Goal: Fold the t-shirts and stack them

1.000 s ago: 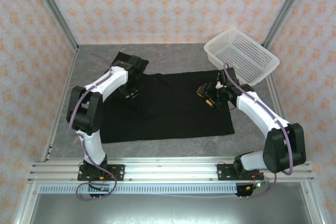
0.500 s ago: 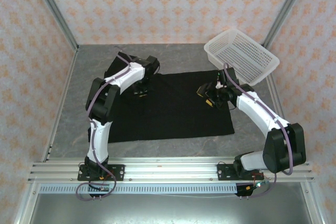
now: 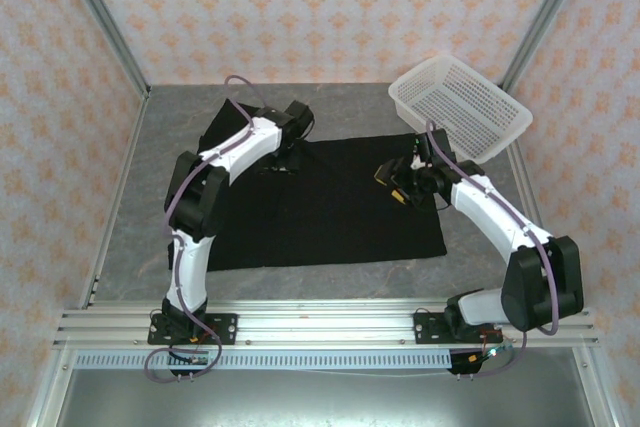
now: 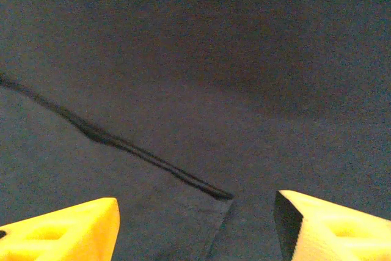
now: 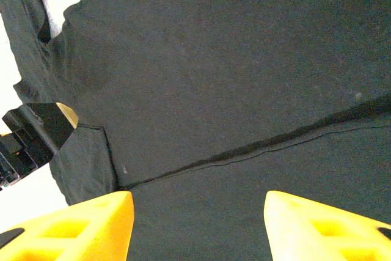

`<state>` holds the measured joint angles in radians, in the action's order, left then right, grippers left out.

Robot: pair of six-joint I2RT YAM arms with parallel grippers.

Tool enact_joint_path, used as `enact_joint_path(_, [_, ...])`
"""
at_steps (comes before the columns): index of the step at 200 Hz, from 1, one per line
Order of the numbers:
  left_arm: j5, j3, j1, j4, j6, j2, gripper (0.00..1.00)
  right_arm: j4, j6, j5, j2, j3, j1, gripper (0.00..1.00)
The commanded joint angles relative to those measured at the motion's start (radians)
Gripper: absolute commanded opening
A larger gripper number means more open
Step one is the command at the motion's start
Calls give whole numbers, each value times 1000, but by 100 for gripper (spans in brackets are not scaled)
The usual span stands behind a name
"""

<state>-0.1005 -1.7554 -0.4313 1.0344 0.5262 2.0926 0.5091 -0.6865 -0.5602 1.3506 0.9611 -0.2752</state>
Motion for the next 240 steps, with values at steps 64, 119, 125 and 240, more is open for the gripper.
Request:
enact_joint_path(64, [160, 573, 264, -60, 402, -467, 35, 122, 10, 180, 39, -18, 27, 40])
enact_joint_path(119, [153, 714, 416, -122, 466, -401, 33, 161, 32, 205, 217, -1, -9, 38])
enact_joint_path(125, [142, 723, 428, -121, 471, -396, 33, 168, 27, 211, 232, -5, -18, 37])
enact_joint_path(240, [34, 756, 737, -77, 373, -374, 32, 202, -111, 83, 406, 23, -257, 41])
